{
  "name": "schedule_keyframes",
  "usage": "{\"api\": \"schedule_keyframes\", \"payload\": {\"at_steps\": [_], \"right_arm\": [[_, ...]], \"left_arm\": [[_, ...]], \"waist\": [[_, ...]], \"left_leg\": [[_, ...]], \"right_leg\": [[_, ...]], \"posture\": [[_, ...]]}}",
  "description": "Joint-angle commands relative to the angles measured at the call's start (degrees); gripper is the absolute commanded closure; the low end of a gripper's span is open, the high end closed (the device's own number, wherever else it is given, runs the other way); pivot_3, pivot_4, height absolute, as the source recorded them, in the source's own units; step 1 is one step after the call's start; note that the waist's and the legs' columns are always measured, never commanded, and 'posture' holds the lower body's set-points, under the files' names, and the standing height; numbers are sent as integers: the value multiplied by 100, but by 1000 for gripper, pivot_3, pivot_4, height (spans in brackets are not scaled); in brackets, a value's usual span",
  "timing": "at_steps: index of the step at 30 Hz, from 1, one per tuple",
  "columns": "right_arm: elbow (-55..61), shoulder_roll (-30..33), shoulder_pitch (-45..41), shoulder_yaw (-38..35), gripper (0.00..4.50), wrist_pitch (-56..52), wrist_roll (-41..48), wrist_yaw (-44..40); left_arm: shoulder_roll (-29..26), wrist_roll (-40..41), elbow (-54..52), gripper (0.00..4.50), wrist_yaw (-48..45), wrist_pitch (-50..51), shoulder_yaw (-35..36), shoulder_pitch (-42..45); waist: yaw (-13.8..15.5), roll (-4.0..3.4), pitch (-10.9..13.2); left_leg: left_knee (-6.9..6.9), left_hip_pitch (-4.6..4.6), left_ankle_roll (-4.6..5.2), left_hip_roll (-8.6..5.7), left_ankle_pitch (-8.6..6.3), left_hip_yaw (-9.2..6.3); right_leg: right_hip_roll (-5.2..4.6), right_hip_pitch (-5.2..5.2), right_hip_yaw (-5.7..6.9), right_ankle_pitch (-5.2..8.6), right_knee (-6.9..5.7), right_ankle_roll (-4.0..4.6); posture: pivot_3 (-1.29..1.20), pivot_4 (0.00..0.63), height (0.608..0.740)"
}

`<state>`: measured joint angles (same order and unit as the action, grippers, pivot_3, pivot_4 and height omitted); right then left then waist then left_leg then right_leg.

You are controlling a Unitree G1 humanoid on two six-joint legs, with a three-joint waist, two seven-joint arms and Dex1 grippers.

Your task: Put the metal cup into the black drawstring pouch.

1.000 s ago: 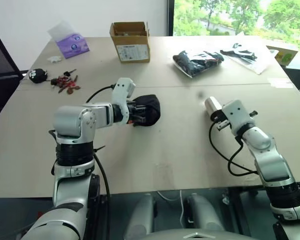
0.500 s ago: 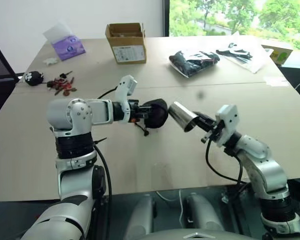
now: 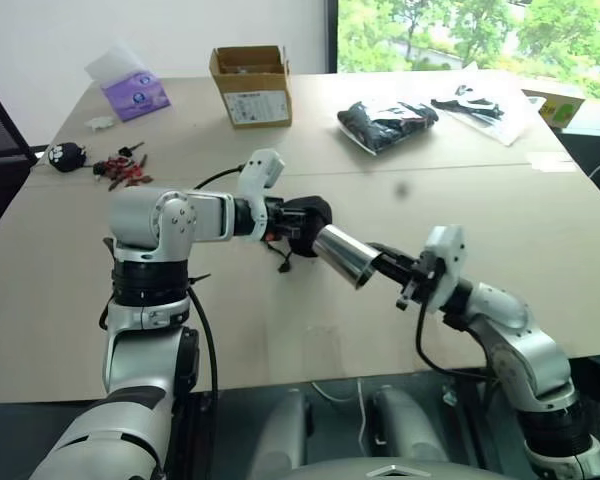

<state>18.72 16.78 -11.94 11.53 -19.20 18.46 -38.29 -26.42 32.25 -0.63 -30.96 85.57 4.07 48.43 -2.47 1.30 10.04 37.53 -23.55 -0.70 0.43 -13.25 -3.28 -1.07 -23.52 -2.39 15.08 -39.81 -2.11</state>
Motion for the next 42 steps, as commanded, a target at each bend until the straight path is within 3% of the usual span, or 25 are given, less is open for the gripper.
{"api": "schedule_keyframes", "payload": {"at_steps": [1, 11, 20, 22, 26, 31, 36, 42], "right_arm": [[-622, -176, -356, 169, 4465, 398, -472, 237], [-1520, -334, -764, 166, 4465, 436, -1194, 787], [-2619, -1153, -1404, 261, 4465, 728, -1270, 913], [-3028, -1166, -1625, 472, 4465, 1028, -1654, 991], [-3774, -1452, -2020, 663, 4465, 1462, -1853, 974], [-4405, -2366, -2458, -170, 4465, 778, -686, 746], [-4796, -2636, -2875, -473, 4465, 723, -548, 804], [-5704, -2163, -3543, 414, 4465, 2480, -2263, 1441]], "left_arm": [[-87, 35, -513, 4500, 5, -204, -140, -98], [-246, 171, -1169, 4500, 19, -126, -195, -528], [-138, 372, -1664, 4500, 17, -132, -137, -798], [-64, 404, -1787, 4500, 26, -208, -73, -840], [250, 562, -2196, 4500, 129, -250, 139, -1031], [601, 540, -2965, 4500, 345, -895, 147, -1497], [1124, 983, -3197, 4500, 501, -641, 549, -1500], [1798, 1340, -3258, 4500, 700, -360, 1026, -1344]], "waist": [[9, 1, 0], [10, 1, 1], [10, 1, 1], [10, 1, 1], [-2, 1, 1], [-8, 3, 2], [41, 2, 2], [-5, 3, 2]], "left_leg": [[0, 0, -1, 1, 0, 0], [-2, -15, -22, -2, 13, -1], [-5, -13, -22, -1, 13, 0], [-5, -12, -22, -1, 13, 0], [-6, -9, -24, -1, 14, 4], [-11, -9, -26, 12, 15, 4], [-10, -13, -7, 5, 4, -7], [-10, -12, -8, -6, 4, -5]], "right_leg": [[0, 0, 1, 0, 1, 0], [-9, -12, 0, 0, 6, 0], [-7, -12, -1, 0, 4, 1], [-7, -12, -1, 0, 5, 1], [-6, -12, -5, 0, 5, 1], [-7, -12, -7, -1, 6, 2], [-12, -11, 5, -1, 6, 2], [-12, -12, 6, -1, 6, 2]], "posture": [[0, 150, 740], [0, 150, 740], [0, 150, 740], [0, 150, 740], [0, 150, 740], [0, 150, 740], [0, 150, 740], [0, 150, 740]]}}
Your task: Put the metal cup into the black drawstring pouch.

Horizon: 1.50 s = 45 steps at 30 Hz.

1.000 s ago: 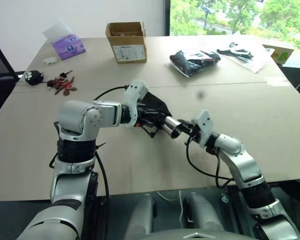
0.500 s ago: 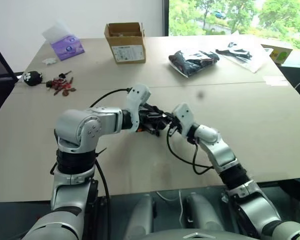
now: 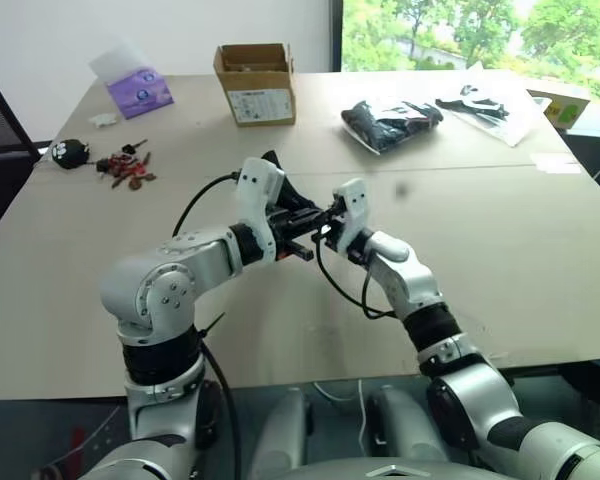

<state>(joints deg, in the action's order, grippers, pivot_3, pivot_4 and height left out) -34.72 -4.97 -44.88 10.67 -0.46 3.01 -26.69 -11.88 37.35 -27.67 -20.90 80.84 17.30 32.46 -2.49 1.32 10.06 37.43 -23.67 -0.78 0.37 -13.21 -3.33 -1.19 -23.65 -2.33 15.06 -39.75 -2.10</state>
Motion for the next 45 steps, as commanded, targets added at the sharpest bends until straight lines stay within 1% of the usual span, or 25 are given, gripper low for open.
{"api": "schedule_keyframes", "payload": {"at_steps": [1, 3, 4, 6, 7, 8, 11, 13, 14, 17, 20, 23, 24, 26, 29, 31, 33, 34, 35, 37, 39, 42, 45], "right_arm": [[-481, 36, -313, 576, 4465, 795, -836, 274], [-691, 87, -444, 757, 4465, 1148, -1114, 259], [-737, -7, -464, 672, 4465, 1117, -982, 133], [-623, -507, -545, -126, 4465, 286, 131, -20], [-607, -643, -605, -402, 4465, 32, 458, -57], [-600, -701, -649, -545, 4465, -98, 594, -70], [-809, -640, -841, -361, 4465, -61, 372, -79], [-979, -617, -945, -139, 4465, 99, 78, -43], [-1032, -675, -998, -125, 4465, 86, 55, -14], [-1088, -897, -1172, -393, 4465, -217, 313, 168], [-1082, -842, -1222, -301, 4465, -213, 197, 230], [-927, -604, -1112, -39, 4465, -226, 11, -58], [-840, -523, -1062, -2, 4150, -321, 8, -169], [-608, -355, -958, 93, 3510, -458, -92, -321], [-109, -134, -780, 104, 1989, -619, -195, -305], [373, 89, -608, 213, 1238, -934, -215, -561], [923, 373, -461, 247, 412, -1547, -30, -969], [1333, 543, -364, 273, 167, -1799, 59, -1152], [1690, 674, -294, 287, 66, -2002, 116, -1253], [2241, 850, -195, 323, 66, -2330, 171, -1357], [2923, 1103, -88, 329, 66, -2861, 359, -1567], [3558, 1321, -66, 144, 66, -3488, 625, -1554], [4150, 1755, -4, -53, 66, -4029, 937, -1705]], "left_arm": [[375, 833, -553, 4500, -294, 94, -295, 268], [344, 797, -544, 4500, -325, -19, -382, 306], [264, 763, -556, 4500, -382, -93, -478, 322], [158, 687, -575, 4500, -437, -238, -607, 343], [113, 672, -570, 4500, -458, -306, -660, 346], [86, 673, -561, 4500, -465, -355, -690, 346], [107, 695, -517, 4500, -489, -597, -759, 321], [250, 849, -466, 4500, -449, -574, -707, 315], [346, 956, -438, 4500, -426, -546, -641, 323], [560, 1155, -403, 4500, -390, -499, -407, 331], [724, 1215, -357, 4500, -308, -437, -92, 318], [856, 1233, -243, 4500, -177, -430, 279, 296], [991, 1370, -105, 4500, -50, -335, 582, 313], [1007, 1470, 51, 4500, 52, -330, 926, 299], [894, 1660, 212, 4500, 123, -374, 1256, 262], [801, 1757, 359, 4500, 238, -443, 1456, 245], [696, 1920, 526, 4500, 343, -488, 1630, 250], [658, 1991, 620, 4500, 370, -546, 1693, 242], [577, 1983, 678, 4500, 381, -585, 1682, 218], [466, 1994, 768, 4500, 405, -703, 1643, 170], [409, 1899, 826, 4500, 328, -1097, 1542, 89], [255, 1972, 1011, 4500, 247, -1270, 1449, 13], [89, 1985, 1263, 4500, 133, -1495, 1340, -5]], "waist": [[-5, 0, 0], [-9, 0, 0], [-7, 0, 0], [-12, 4, 2], [-16, 3, 2], [4, 2, 2], [33, 2, 2], [12, 2, 3], [4, 2, 3], [5, 2, 3], [3, 2, 3], [4, 2, 3], [7, 2, 3], [7, 2, 3], [8, 2, 3], [10, 3, 3], [17, 3, 3], [16, 3, 3], [15, 3, 3], [23, 1, 5], [17, 1, 5], [8, 1, 5], [23, 1, 5]], "left_leg": [[0, 0, -1, 2, 1, 0], [-1, 0, -23, 4, 13, 1], [-2, 0, -23, 4, 13, 3], [-2, -2, -24, 4, 14, 3], [-2, -1, -24, 8, 14, 2], [-2, 0, -25, 14, 14, 2], [-2, -6, -24, 10, 14, -8], [-2, -4, -23, 1, 14, -1], [-2, -4, -23, 0, 14, -3], [-6, -3, -24, 4, 14, -6], [-6, -4, -24, 6, 14, -2], [-6, -4, -24, 4, 14, -1], [-6, -4, -24, 5, 14, -1], [-6, -4, -23, 6, 13, -3], [-6, -7, -23, 5, 14, -5], [-6, -6, -23, 5, 14, -4], [-6, -7, -24, 5, 14, -5], [-6, -7, -24, 5, 14, -5], [-6, -7, -23, 5, 14, -5], [-6, -9, -23, 4, 13, -8], [-6, -8, -23, 3, 13, -6], [-8, -5, -24, 5, 13, -6], [-10, -6, -19, 5, 11, -9]], "right_leg": [[3, 0, -1, 0, 0, 0], [6, 0, -2, 0, 1, 0], [6, 0, -4, 0, 1, 0], [5, 0, -6, 0, 3, 0], [6, 0, -5, 0, 3, 1], [6, 0, -6, -1, 2, 1], [-2, 2, 6, -1, 5, 1], [-5, 2, 0, -1, 7, 1], [-4, 1, 1, -1, 7, 1], [4, 0, 4, 0, 6, 1], [4, -1, 1, 0, 7, 1], [2, -1, 0, 0, 8, 1], [2, -1, 0, 0, 8, 1], [2, -1, 2, 0, 8, 1], [2, -1, 4, 0, 9, 1], [1, -1, 3, 0, 10, 1], [1, 0, 4, 0, 11, 1], [0, 0, 4, 0, 12, 1], [0, 0, 5, 0, 11, 1], [-1, 0, 8, 0, 12, 0], [0, -1, 6, 0, 12, 0], [3, -1, 4, 0, 13, 1], [3, 0, 8, 0, 13, 1]], "posture": [[0, 150, 740], [0, 150, 740], [0, 150, 740], [0, 150, 740], [0, 150, 740], [0, 150, 740], [0, 150, 740], [0, 150, 740], [0, 150, 740], [0, 150, 740], [0, 150, 740], [0, 150, 740], [0, 150, 740], [0, 150, 740], [0, 150, 740], [0, 150, 740], [0, 150, 740], [0, 150, 740], [0, 150, 740], [0, 150, 740], [0, 150, 740], [0, 150, 740], [0, 150, 740]]}}
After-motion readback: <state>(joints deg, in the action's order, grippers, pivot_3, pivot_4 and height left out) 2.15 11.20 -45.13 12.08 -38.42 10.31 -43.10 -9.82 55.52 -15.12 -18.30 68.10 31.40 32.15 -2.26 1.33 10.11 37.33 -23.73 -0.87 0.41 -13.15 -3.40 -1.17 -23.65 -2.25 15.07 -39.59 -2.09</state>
